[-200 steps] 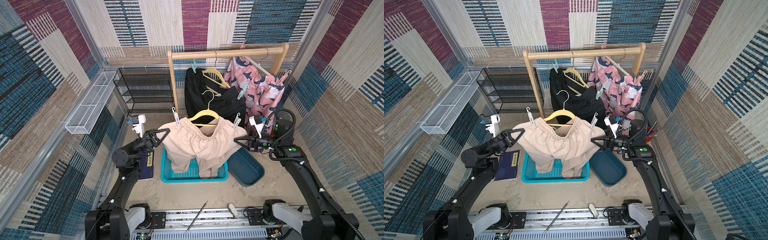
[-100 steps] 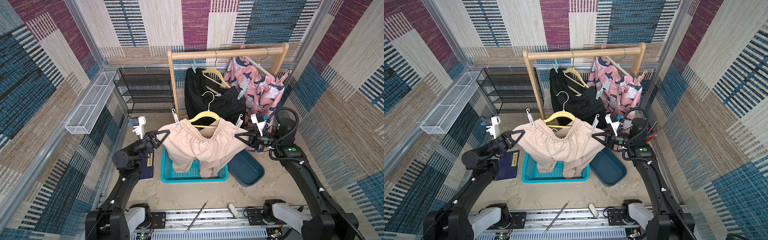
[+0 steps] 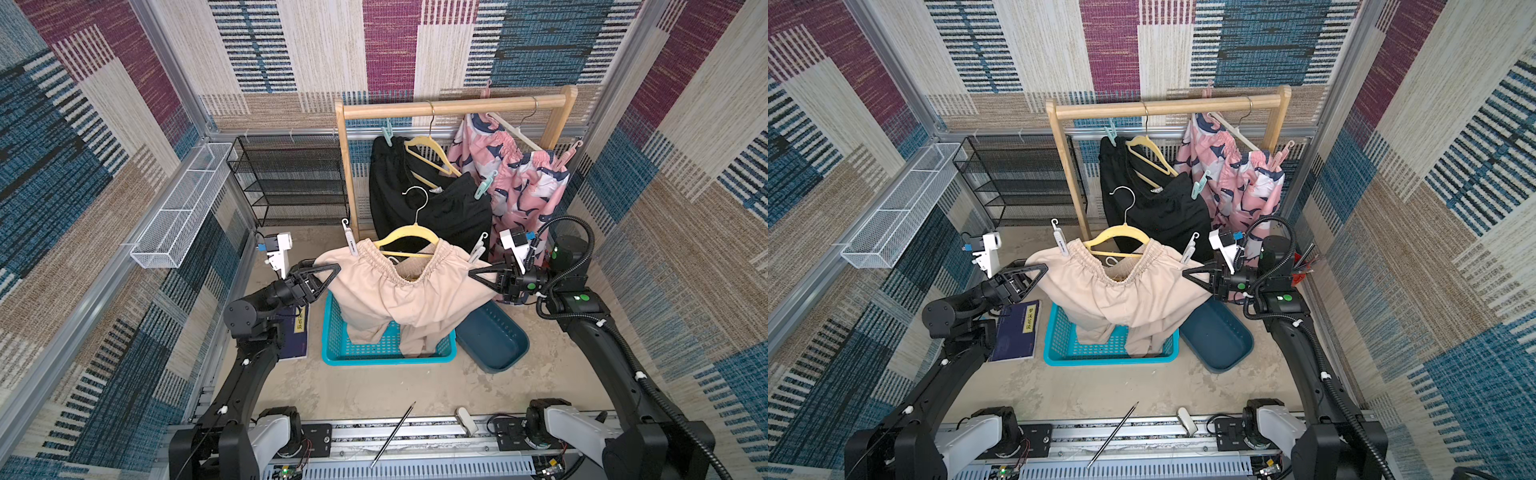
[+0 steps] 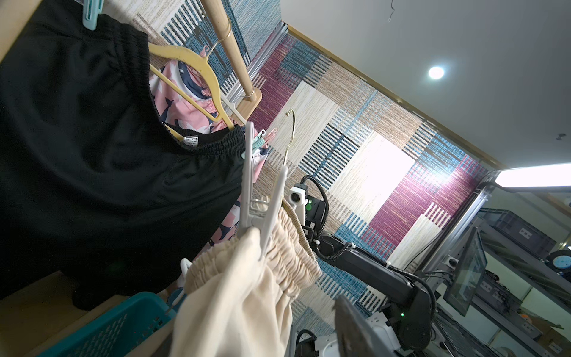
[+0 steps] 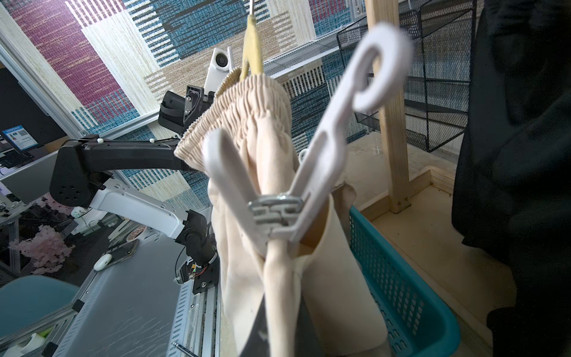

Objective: Remove the clothespins securing shorts to the hanger
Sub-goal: Adjust the shorts in the basket.

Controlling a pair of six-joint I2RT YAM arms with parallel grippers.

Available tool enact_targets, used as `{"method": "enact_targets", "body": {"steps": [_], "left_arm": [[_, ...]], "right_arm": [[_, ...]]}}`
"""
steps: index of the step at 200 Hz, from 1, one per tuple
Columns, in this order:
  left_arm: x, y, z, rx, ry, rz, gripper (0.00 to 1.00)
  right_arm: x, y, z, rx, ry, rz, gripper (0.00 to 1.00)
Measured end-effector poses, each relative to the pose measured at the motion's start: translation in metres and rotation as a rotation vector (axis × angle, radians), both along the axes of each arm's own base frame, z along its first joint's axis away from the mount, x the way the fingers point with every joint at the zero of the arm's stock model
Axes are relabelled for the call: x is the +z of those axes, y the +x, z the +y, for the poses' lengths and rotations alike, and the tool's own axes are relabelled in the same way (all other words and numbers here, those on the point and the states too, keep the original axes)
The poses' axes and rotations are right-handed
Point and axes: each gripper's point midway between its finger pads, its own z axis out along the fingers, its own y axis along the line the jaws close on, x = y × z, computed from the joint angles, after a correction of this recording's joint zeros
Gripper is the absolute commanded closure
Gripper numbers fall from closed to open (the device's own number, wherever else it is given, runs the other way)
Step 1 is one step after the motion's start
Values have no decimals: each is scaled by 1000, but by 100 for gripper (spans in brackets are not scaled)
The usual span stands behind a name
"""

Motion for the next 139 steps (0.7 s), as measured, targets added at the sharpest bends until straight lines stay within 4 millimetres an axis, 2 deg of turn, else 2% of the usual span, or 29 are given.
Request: {"method": "enact_targets", "body": {"steps": [83, 116, 139], "left_arm": [[13, -5, -2, 77, 192, -63, 8], [-3, 3, 0, 107, 258, -12, 2], [-17, 10, 1, 113, 281, 40, 1]], "right_arm": [[-8, -5, 2, 49, -9, 65, 100], [-8, -10, 2, 66, -4, 76, 100], [-3, -14, 2, 68, -3, 57, 100]]}}
